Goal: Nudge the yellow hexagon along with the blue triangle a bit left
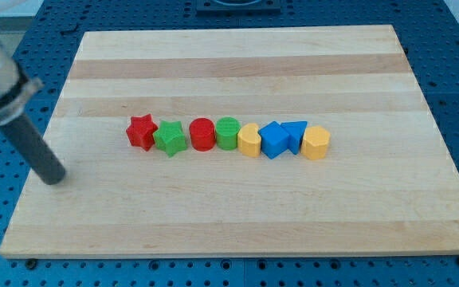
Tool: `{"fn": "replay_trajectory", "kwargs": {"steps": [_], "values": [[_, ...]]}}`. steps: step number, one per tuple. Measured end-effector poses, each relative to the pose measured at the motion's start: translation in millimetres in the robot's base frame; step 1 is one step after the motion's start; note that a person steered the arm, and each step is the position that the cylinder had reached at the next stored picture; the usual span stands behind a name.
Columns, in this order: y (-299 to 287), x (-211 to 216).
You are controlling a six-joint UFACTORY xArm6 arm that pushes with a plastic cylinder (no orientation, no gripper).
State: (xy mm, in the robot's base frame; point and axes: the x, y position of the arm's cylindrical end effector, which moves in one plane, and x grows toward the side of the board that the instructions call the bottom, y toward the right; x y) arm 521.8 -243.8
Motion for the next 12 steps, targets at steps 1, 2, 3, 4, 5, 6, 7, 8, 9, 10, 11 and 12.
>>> {"fn": "replay_trajectory", "kwargs": {"steps": [1,2,3,4,5,6,7,8,9,10,11,12], "values": [[45,35],[94,50],[182,50],[258,50],[291,49],[311,49],[320,49],[323,49],[323,49],[324,49],[331,49],[383,49]]}}
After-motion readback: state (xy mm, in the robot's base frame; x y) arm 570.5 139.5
